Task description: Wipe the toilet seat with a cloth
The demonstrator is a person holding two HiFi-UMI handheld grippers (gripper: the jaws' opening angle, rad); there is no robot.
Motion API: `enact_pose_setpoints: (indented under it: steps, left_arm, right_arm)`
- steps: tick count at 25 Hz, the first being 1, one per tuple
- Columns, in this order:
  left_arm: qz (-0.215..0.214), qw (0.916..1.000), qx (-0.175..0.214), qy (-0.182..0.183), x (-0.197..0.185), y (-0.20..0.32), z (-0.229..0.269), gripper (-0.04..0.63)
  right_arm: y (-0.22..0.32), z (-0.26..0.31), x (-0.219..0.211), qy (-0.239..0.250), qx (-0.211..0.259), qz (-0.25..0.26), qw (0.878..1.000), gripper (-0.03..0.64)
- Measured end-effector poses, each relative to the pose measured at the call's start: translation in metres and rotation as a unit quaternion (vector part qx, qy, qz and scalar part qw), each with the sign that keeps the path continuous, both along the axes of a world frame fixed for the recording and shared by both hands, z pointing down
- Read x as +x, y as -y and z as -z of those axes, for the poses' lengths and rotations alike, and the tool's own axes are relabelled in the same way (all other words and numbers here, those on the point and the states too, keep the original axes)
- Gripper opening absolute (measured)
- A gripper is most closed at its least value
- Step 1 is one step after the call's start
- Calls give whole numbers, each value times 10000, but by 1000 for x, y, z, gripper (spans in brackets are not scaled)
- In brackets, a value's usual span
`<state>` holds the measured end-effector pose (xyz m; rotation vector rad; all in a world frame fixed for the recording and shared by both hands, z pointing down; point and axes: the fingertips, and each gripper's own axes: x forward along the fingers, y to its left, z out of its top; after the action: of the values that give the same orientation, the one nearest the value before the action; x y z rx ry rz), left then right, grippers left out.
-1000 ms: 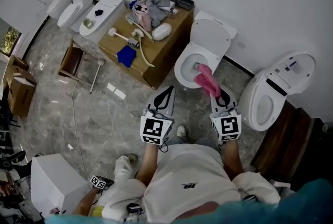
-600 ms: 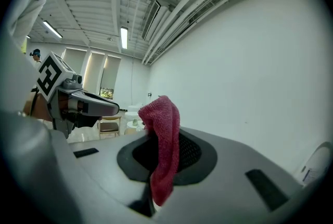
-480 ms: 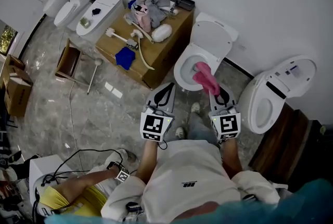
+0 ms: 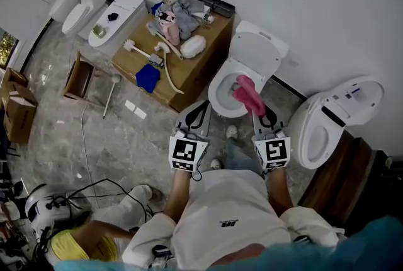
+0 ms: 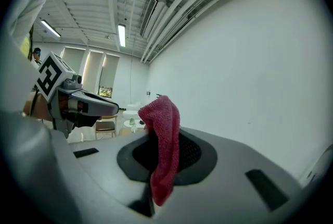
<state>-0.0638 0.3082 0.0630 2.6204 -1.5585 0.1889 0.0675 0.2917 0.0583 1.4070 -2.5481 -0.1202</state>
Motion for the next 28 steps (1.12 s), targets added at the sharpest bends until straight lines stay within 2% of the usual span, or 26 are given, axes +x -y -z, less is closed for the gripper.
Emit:
enact_pose_setpoints:
  steps: [14,28]
  left_arm:
    - [285,9993,-225,73,28,113,-15,14]
    - [815,9952,-550,32,45,215,-64,11]
  right_arm:
    - [119,-27,27,75,-429,253,9987,21]
    - [225,-88,39,98,-952,691,9930,21]
